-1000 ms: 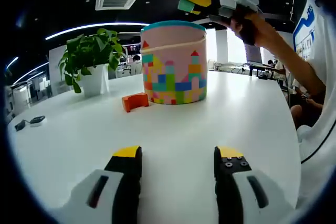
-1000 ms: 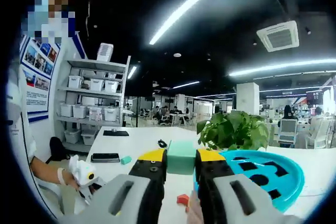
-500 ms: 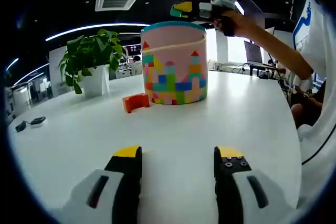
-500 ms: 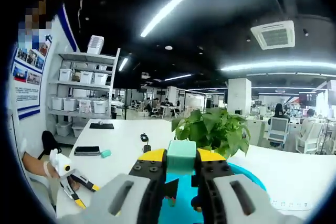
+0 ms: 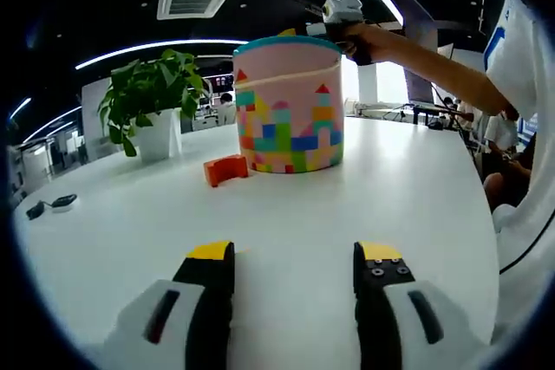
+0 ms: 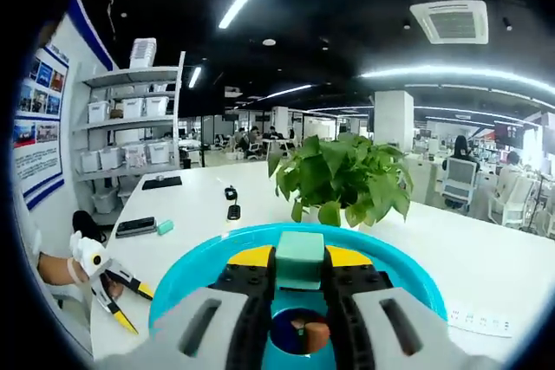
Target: Arrange the toys in the designated storage area by placing each visible toy with the group until no toy remains scattered across the table.
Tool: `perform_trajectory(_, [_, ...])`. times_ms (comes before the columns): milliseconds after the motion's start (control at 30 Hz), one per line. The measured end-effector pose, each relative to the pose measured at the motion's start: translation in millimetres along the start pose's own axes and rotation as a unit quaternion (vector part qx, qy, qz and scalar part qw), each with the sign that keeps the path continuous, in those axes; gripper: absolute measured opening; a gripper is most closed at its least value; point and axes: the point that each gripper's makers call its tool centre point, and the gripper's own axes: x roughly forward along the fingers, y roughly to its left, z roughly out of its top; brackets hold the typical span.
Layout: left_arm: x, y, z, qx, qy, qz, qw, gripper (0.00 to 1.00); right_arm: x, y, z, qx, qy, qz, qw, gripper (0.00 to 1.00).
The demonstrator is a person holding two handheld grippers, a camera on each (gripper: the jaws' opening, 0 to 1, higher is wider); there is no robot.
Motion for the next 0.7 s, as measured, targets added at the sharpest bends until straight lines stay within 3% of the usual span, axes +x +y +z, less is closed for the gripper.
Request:
perform_trajectory(267, [0.0,0.3,0.0,0.0,-0.001,0.001,1.0,0.57,9.3,-1.6,-16.4,0.012,0.033,0.002,0.9994,0.21])
perform_trajectory(300, [0.1,0.3,0.0,0.001,-0.001,0.001,1.0,0.57,8.5,-2.7,-10.4,0.024,0.018,0.003,0.9995,0.21])
perform_trajectory(700, [0.3,0.6,-0.4,0.002,0.0,0.001,1.0,0.57,7.9,-0.4,-12.5,0.015,0.025,0.006,0.9996,0.21])
